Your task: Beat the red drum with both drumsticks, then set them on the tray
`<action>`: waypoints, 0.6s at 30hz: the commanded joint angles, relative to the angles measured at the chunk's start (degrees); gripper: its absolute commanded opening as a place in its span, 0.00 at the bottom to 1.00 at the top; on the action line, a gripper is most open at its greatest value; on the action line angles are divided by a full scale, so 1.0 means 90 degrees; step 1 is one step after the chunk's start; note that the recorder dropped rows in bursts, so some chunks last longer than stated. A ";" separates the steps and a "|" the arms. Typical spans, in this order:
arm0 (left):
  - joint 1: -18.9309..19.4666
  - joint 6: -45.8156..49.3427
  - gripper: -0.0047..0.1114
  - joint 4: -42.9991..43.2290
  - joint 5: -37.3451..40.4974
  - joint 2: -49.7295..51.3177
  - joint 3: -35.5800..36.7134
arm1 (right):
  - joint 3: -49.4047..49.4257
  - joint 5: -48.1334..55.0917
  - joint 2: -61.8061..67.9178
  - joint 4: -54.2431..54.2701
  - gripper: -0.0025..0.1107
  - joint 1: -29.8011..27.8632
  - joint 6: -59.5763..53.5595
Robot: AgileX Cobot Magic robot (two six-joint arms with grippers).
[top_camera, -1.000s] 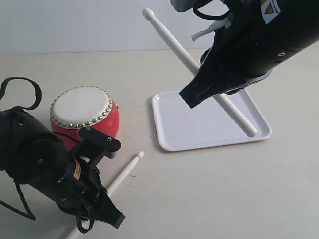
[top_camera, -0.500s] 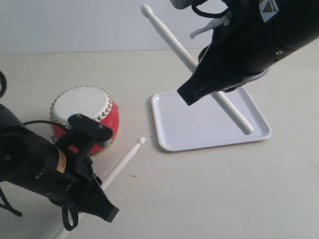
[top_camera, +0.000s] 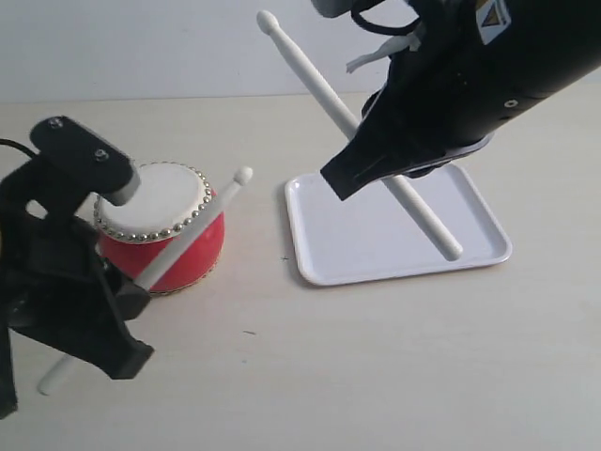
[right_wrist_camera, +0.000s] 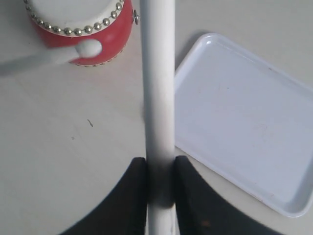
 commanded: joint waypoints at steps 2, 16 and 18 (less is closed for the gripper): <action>0.0029 -0.0590 0.04 0.1246 0.1812 -0.0445 -0.0603 | 0.0013 -0.0112 0.0508 0.0010 0.02 -0.0015 -0.0061; 0.0545 -0.0496 0.04 0.1682 0.3098 -0.0295 -0.1122 | -0.0233 0.0108 0.1634 0.1880 0.02 -0.0015 -0.1673; 0.0883 -0.0483 0.04 0.1553 0.3044 -0.0203 -0.1122 | -0.0503 0.0175 0.1803 0.2027 0.02 -0.0015 -0.1744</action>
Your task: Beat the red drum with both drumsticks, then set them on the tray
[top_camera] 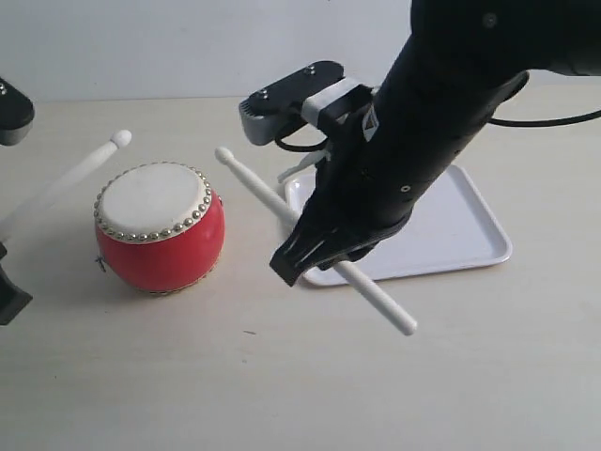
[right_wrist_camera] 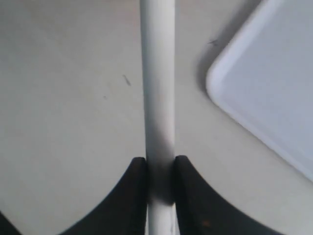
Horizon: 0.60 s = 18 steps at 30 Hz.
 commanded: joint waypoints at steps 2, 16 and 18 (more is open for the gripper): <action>0.0914 0.0196 0.04 -0.0370 -0.0209 0.0233 -0.0026 | -0.0728 0.0256 0.0396 0.0586 0.02 -0.0015 -0.0439; 0.2729 0.2540 0.04 -0.2517 -0.0980 0.0830 -0.0136 | -0.1238 0.0503 0.1229 0.0407 0.02 -0.0015 -0.0492; 0.2729 0.2540 0.04 -0.2641 -0.0960 0.0907 -0.0177 | -0.1296 0.0472 0.1357 0.0407 0.02 -0.0015 -0.0492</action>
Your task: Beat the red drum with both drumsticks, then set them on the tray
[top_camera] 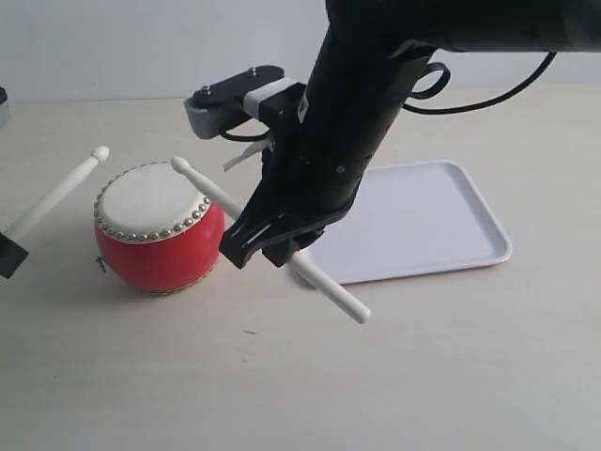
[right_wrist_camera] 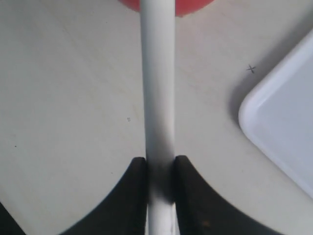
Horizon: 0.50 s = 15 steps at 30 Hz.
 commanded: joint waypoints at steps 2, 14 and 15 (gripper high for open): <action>0.0047 0.0145 0.04 -0.0438 -0.0050 0.0187 -0.0130 | -0.0205 -0.0088 0.0341 -0.0042 0.02 -0.0015 -0.0050; 0.0047 0.0222 0.04 -0.0568 0.0051 0.0203 -0.0130 | -0.0999 -0.0017 0.0498 0.0055 0.02 -0.0015 -0.0041; 0.0047 0.0221 0.04 -0.0568 0.0067 0.0203 -0.0130 | -0.1049 -0.0034 0.0533 0.0026 0.02 -0.0015 -0.0001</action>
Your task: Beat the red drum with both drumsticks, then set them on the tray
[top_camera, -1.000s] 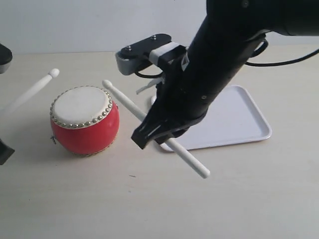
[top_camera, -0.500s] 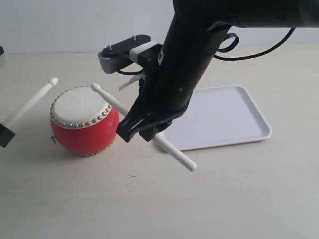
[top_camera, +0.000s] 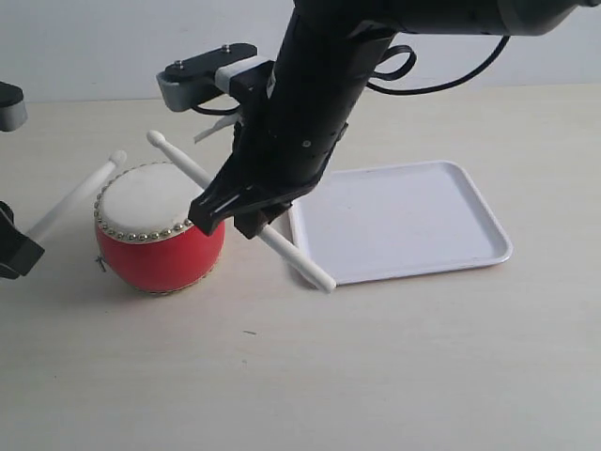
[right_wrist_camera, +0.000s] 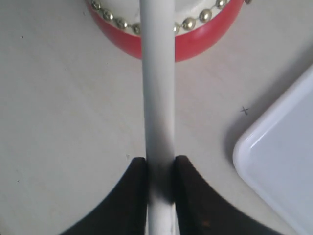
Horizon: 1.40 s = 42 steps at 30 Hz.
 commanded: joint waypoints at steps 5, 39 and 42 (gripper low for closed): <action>0.0022 -0.0061 0.04 -0.0122 0.0097 0.0011 -0.0043 | -0.0449 -0.0104 0.0509 -0.0094 0.02 -0.0015 0.0174; 0.0022 -0.0234 0.04 -0.0139 0.0261 0.0436 -0.0563 | -0.1211 0.1322 0.1363 -0.0067 0.02 -0.0015 0.0092; 0.0022 -0.0234 0.04 -0.0242 0.0260 0.0466 -0.0461 | -0.1211 0.1486 0.1193 -0.0090 0.02 -0.0015 0.0007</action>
